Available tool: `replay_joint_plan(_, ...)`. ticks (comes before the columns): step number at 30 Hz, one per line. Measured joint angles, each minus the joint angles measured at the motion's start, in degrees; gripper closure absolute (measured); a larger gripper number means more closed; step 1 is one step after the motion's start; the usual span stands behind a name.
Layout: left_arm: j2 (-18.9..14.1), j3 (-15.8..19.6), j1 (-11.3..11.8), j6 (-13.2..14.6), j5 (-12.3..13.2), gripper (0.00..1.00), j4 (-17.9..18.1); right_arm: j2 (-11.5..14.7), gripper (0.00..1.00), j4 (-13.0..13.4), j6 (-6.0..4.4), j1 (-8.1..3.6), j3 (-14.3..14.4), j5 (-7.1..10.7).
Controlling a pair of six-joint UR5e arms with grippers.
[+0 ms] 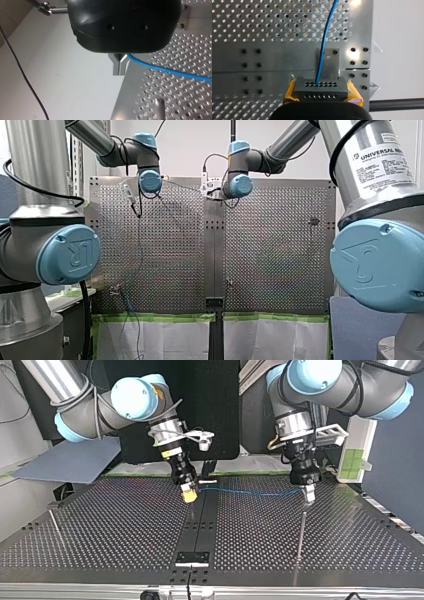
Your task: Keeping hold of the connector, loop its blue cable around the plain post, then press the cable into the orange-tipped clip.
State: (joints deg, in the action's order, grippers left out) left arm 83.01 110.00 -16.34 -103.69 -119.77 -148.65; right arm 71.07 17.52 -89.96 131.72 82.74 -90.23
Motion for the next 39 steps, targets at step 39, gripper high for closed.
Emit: replay_joint_plan(39,10.2,-11.2,20.2,-6.3,18.3,1.00,-2.7,-5.6,1.00,-0.1,-0.29,-0.56,-11.1,3.29)
